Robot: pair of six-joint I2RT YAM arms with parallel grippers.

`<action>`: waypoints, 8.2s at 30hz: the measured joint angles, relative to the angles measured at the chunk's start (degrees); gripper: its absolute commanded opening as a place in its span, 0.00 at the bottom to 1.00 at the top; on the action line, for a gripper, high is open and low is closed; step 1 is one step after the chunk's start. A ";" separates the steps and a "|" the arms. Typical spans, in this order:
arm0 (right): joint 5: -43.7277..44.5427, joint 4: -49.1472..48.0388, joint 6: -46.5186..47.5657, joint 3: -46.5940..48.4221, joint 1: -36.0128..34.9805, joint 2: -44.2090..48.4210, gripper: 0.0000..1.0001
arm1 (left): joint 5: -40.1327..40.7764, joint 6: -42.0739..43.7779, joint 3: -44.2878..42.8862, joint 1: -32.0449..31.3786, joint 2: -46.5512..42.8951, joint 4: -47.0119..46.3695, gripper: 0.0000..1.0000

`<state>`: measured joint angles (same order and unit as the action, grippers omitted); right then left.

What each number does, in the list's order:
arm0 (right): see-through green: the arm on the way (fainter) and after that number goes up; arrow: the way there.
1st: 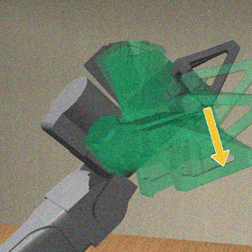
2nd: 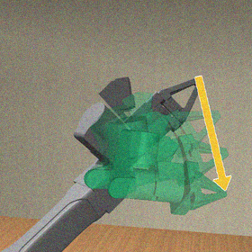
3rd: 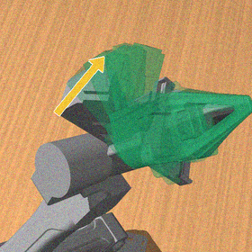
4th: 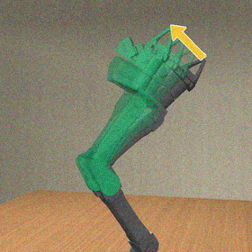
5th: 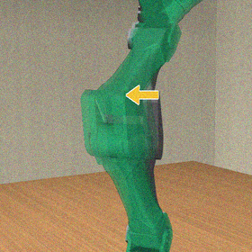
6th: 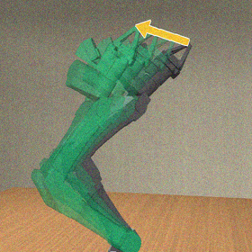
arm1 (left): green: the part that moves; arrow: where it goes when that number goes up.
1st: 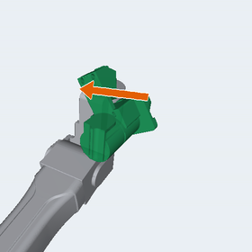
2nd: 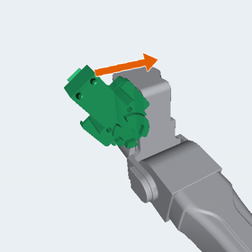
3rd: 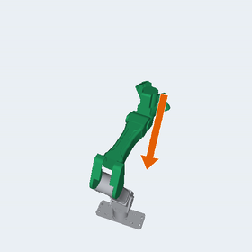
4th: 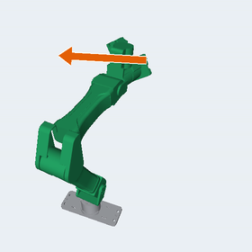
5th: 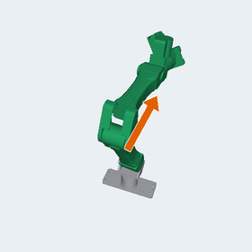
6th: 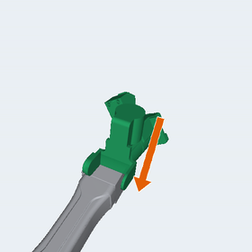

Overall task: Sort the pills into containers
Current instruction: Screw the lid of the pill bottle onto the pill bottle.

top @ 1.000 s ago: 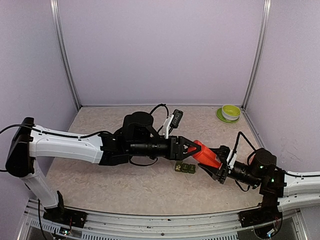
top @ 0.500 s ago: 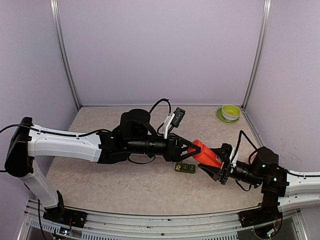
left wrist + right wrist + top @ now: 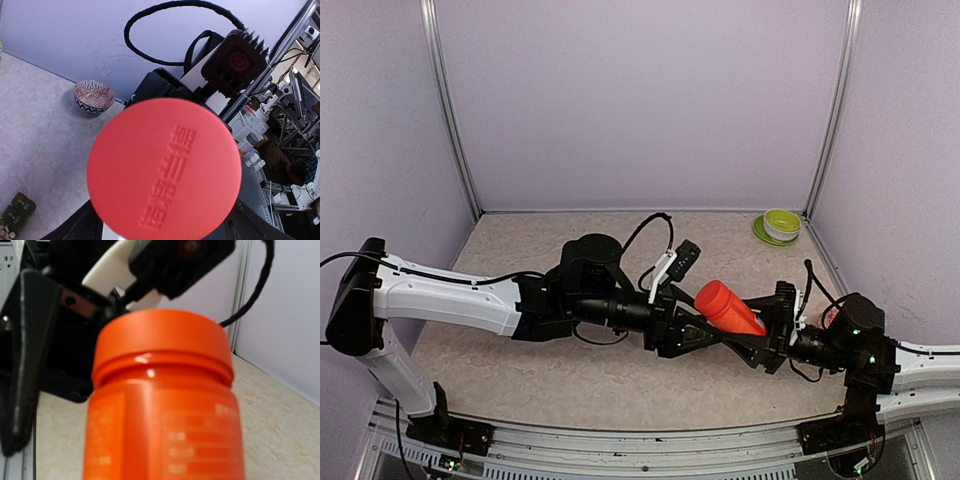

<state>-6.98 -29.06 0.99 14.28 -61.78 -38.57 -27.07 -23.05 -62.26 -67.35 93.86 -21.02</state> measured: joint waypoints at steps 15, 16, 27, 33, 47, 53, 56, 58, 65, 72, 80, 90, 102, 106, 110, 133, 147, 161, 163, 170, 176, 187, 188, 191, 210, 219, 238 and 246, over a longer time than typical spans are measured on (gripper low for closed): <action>2.51 -0.79 -2.38 0.46 0.00 -1.95 0.17 | 7.98 -2.89 4.17 1.07 -7.39 -2.95 0.99; 2.78 -0.76 -2.45 0.74 0.00 -2.51 0.17 | 8.37 -3.37 4.31 1.09 -7.41 -3.04 0.99; 3.43 -1.29 -2.95 2.82 -0.44 -8.09 0.16 | 10.78 -5.01 4.70 1.16 -7.39 -3.34 0.99; 3.34 -2.16 -3.04 3.02 -1.09 -9.22 0.16 | 10.88 -5.18 4.74 1.16 -7.39 -3.43 0.99; 3.63 -3.82 -3.02 4.68 -1.33 -11.76 0.16 | 10.80 -5.79 5.11 1.36 -7.19 -3.48 0.99; 4.26 -3.87 -3.04 5.66 -1.51 -14.69 0.16 | 10.60 -6.05 5.11 1.27 -7.13 -3.85 0.99; 4.11 -3.96 -3.06 5.81 -1.62 -15.54 0.16 | 10.84 -6.05 5.11 1.27 -6.86 -3.80 0.99; 4.09 -4.00 -3.19 5.92 -1.70 -16.17 0.16 | 10.99 -6.03 5.09 1.27 -6.62 -3.76 0.99; 3.04 -4.68 -3.37 6.64 -1.99 -19.02 0.16 | 11.30 -6.03 4.90 1.29 -6.10 -3.39 0.99; 1.99 -6.54 -3.63 6.97 -2.51 -21.86 0.16 | 11.30 -6.03 4.76 1.27 -5.79 -3.39 0.99; 0.52 -8.90 -3.69 7.63 -2.99 -25.14 0.16 | 11.30 -6.01 4.72 1.27 -5.73 -3.39 0.99; 0.35 -8.90 -3.69 7.63 -3.10 -23.87 0.16 | 11.28 -6.05 4.98 1.95 -6.97 -3.43 0.99; 7.78 -3.91 -2.12 7.63 -3.10 -13.46 0.16 | 10.34 -6.51 5.66 3.19 -7.67 -3.67 0.99; 9.68 -2.38 -1.92 7.63 -3.10 -13.60 0.16 | 9.68 -6.54 5.68 2.80 -7.67 -4.28 0.99; 10.21 -1.90 -1.92 7.63 -3.10 -14.88 0.16 | 9.31 -6.54 5.68 2.25 -7.54 -4.22 0.99; 2.75 -6.38 -2.40 8.48 -3.85 -25.00 0.16 | 9.44 -6.49 5.68 2.34 -6.69 -4.70 0.99; 4.79 -3.52 -1.97 8.52 -3.85 -18.80 0.17 | 8.35 -7.26 5.66 2.45 -6.71 -5.09 0.99; 10.43 -0.04 -0.76 8.68 -3.87 -17.75 0.16 | 8.57 -7.28 5.66 2.60 -6.71 -2.82 0.99; 9.62 -0.72 -0.68 8.94 -3.91 -19.30 0.16 | 8.70 -7.28 5.66 2.69 -6.69 -2.45 0.99; 5.60 -2.95 -0.87 9.79 -4.15 -24.24 0.16 | 9.81 -7.06 5.66 2.82 -6.69 -2.10 0.99; 5.22 -1.79 -0.87 9.77 -4.15 -22.91 0.16 | 9.79 -7.15 5.66 3.02 -6.99 -1.99 0.98; 6.08 5.99 4.09 9.40 -4.15 -13.27 0.16 | 7.56 -8.66 5.62 4.61 -8.09 4.02 0.87; 6.16 6.78 4.46 9.38 -4.15 -12.92 0.16 | 7.37 -8.70 5.57 4.61 -8.13 4.55 0.86; 6.60 8.46 5.64 9.38 -4.15 -12.37 0.16 | 6.64 -8.83 5.53 4.61 -8.24 5.66 0.84; 7.26 11.52 6.91 9.33 -4.15 -11.15 0.16 | 1.51 -9.53 5.53 5.03 -8.59 6.43 0.70; 7.26 11.67 6.91 9.33 -4.15 -12.07 0.16 | 0.33 -9.60 5.53 5.27 -7.72 6.01 0.68; 5.81 10.71 3.28 9.33 -4.15 -12.46 0.16 | -0.81 -5.60 5.84 5.68 -7.15 4.50 0.33; 0.33 10.73 -6.05 9.33 -4.15 -12.59 0.16 | -5.66 1.79 7.41 6.23 -7.67 2.75 0.23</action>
<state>-6.66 -18.33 -5.06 23.62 -65.93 -51.16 -32.73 -21.26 -54.85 -61.12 86.19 -18.26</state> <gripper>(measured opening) 0.534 0.517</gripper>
